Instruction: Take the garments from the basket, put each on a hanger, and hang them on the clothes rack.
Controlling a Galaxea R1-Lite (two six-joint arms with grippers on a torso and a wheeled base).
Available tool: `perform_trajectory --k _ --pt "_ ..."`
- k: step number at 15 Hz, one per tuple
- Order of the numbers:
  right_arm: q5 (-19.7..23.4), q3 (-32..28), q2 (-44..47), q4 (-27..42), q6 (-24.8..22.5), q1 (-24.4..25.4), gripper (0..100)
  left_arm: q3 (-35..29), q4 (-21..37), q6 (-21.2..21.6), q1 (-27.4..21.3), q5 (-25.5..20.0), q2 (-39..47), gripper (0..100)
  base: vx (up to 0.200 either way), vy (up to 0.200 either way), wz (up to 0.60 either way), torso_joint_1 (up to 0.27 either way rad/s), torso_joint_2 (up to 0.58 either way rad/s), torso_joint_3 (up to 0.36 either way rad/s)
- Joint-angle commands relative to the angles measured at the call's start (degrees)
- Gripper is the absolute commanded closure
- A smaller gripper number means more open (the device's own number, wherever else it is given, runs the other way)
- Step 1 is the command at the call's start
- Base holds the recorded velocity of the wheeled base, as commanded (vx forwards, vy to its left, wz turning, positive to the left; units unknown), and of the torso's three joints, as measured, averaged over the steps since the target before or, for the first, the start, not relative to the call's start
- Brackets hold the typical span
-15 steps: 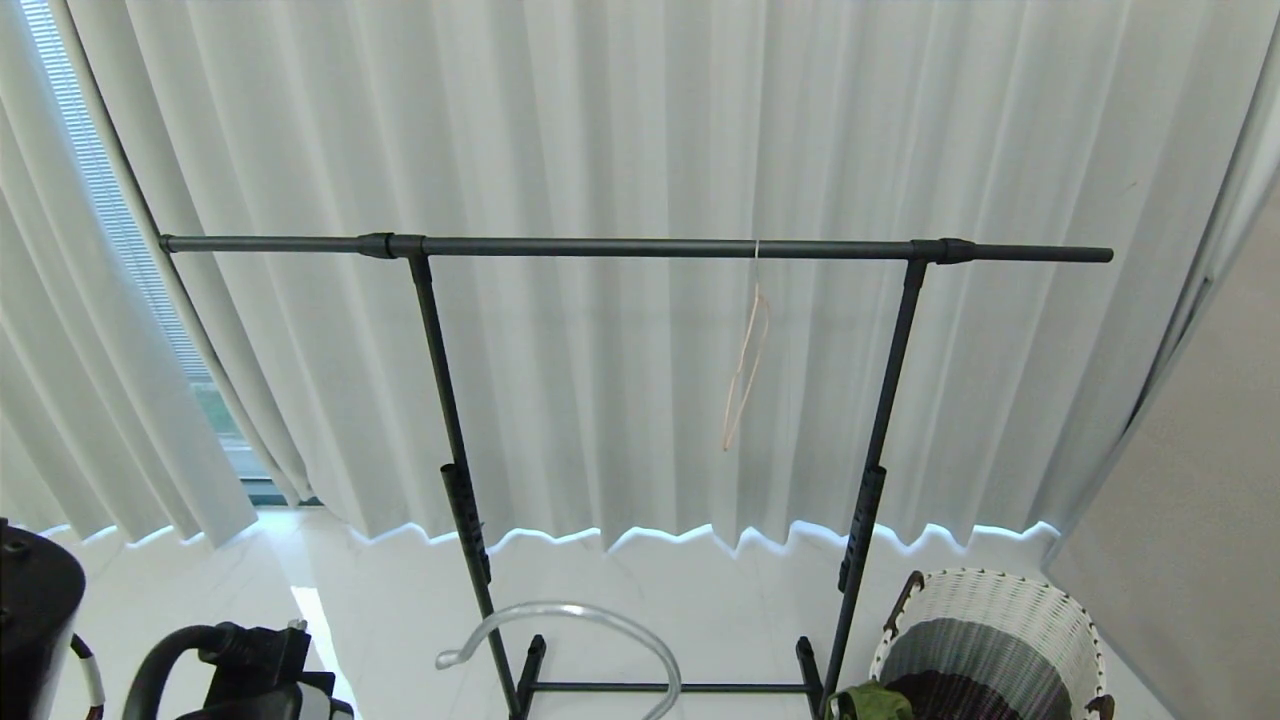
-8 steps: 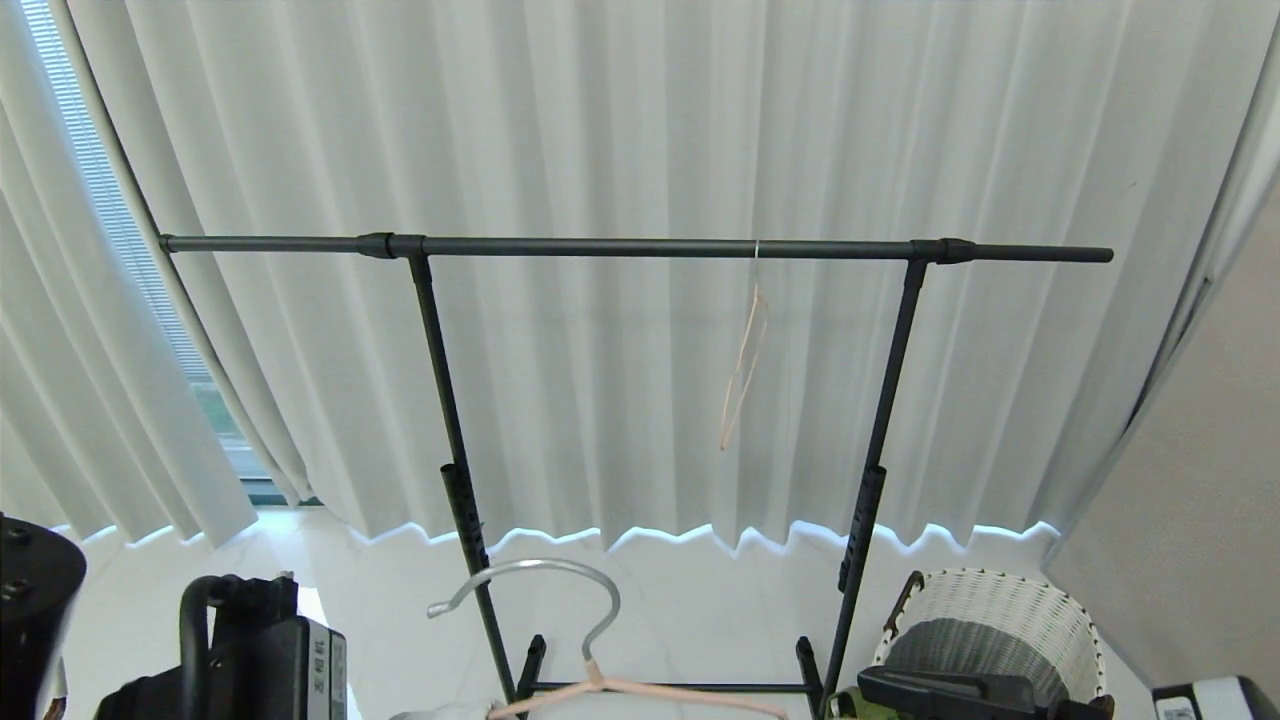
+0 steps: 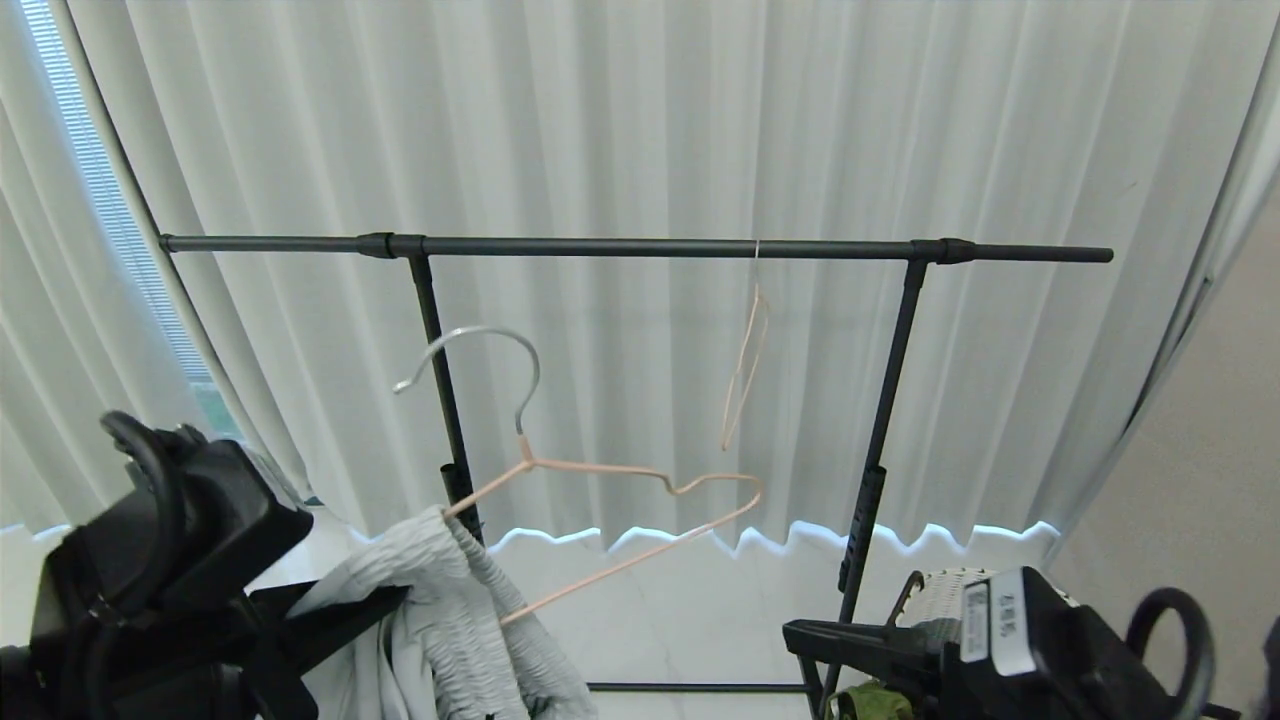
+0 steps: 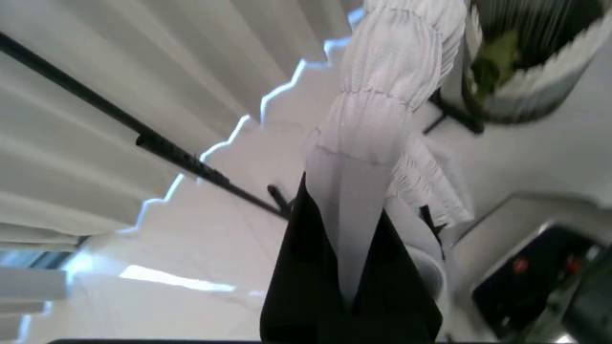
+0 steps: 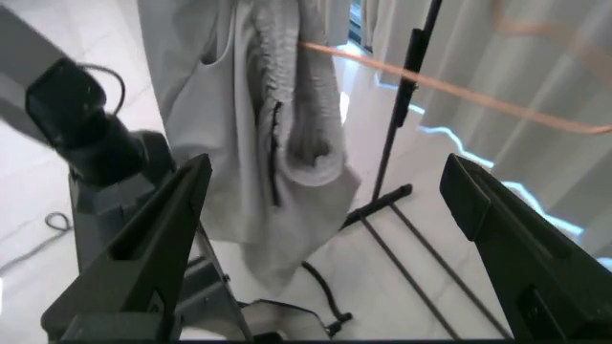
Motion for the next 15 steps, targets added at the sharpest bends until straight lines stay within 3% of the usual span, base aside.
perform_trajectory --k 1,3,6,8,15 --pt "-0.02 -3.72 6.6 0.07 1.57 -0.11 0 -3.35 0.02 -1.78 0.0 0.0 -0.19 100 0.0 0.0 0.0 0.0 0.0 0.0" --pt "-0.11 -6.62 11.26 0.24 3.33 -1.95 0 -5.55 0.02 -2.49 -0.09 -0.27 -0.71 100 0.0 0.0 0.0 0.0 0.0 0.0" --pt "-1.08 -11.01 15.21 0.5 11.42 -3.8 0 -7.22 -0.07 -2.57 -0.53 -0.62 -1.77 100 0.0 0.0 0.0 0.0 0.0 0.0" --pt "-4.68 -12.95 18.03 3.23 12.03 -4.68 0 -7.31 0.02 -2.57 -0.97 -2.2 -3.35 100 0.0 0.0 0.0 0.0 0.0 0.0" --pt "-9.87 -13.12 21.81 3.84 11.77 -4.68 0 -7.39 0.02 -2.57 -1.32 -3.08 -4.41 100 0.0 0.0 0.0 0.0 0.0 0.0"
